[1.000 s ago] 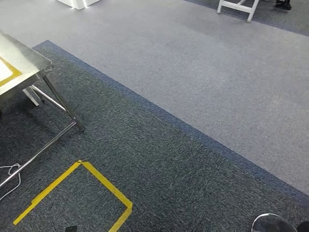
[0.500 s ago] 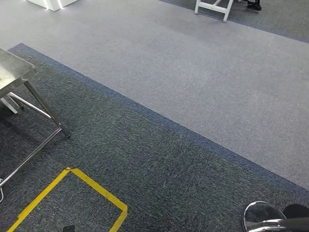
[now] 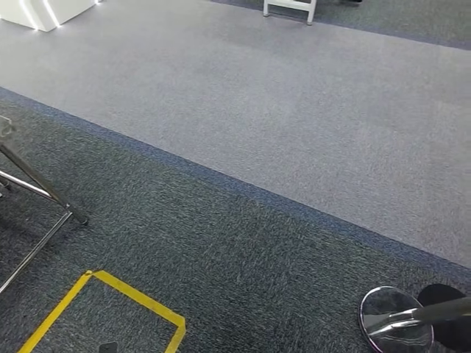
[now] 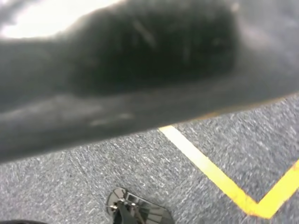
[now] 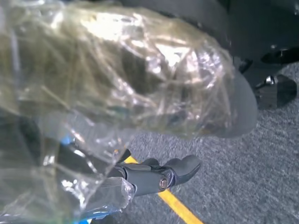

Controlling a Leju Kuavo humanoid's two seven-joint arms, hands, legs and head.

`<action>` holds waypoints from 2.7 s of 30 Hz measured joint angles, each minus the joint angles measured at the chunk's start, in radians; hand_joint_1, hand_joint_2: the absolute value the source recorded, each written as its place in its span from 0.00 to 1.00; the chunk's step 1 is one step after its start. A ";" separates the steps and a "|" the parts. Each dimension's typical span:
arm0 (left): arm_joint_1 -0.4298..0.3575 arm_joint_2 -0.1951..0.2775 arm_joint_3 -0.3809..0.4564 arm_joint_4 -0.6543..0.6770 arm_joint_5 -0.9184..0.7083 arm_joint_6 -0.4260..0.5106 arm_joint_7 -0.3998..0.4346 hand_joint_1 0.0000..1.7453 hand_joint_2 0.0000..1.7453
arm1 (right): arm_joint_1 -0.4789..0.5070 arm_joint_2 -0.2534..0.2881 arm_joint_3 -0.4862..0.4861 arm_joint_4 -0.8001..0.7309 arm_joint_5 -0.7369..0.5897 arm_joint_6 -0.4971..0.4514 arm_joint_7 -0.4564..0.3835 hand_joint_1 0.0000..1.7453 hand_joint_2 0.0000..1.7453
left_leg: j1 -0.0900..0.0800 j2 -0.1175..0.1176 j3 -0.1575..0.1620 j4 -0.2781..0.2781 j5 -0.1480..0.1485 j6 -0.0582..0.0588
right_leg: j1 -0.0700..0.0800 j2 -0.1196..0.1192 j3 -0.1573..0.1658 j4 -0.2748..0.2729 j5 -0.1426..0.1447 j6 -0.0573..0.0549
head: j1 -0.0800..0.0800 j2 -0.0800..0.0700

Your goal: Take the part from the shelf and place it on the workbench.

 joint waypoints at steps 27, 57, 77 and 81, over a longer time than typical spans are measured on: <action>0.000 -0.007 0.001 0.000 0.006 0.001 0.005 0.00 0.00 | 0.001 -0.002 -0.001 0.000 0.008 0.003 0.003 0.00 0.00 | -0.002 0.053 0.099 -0.206 0.103 0.004 | -0.002 -0.035 -0.010 0.007 -0.004 0.015 | 0.004 0.000; 0.001 -0.001 0.016 0.000 0.013 -0.002 0.007 0.00 0.00 | 0.001 -0.002 -0.001 0.000 0.019 0.007 0.008 0.00 0.00 | -0.002 0.077 0.096 -0.220 0.122 0.006 | -0.001 -0.038 -0.007 0.012 -0.013 0.017 | 0.006 0.000; 0.009 0.001 0.020 0.000 0.013 -0.001 0.006 0.00 0.00 | -0.004 -0.002 -0.001 0.001 0.032 0.018 0.008 0.00 0.00 | -0.004 -0.009 0.080 -0.240 0.150 0.053 | -0.001 0.010 -0.128 0.224 -0.125 0.047 | 0.013 0.000; 0.009 0.000 0.020 0.000 0.013 -0.001 0.006 0.00 0.00 | 0.000 -0.002 -0.001 0.001 0.032 0.018 0.008 0.00 0.00 | -0.005 0.045 0.083 -0.240 0.145 0.047 | -0.008 -0.012 -0.124 0.220 -0.091 0.058 | 0.012 0.000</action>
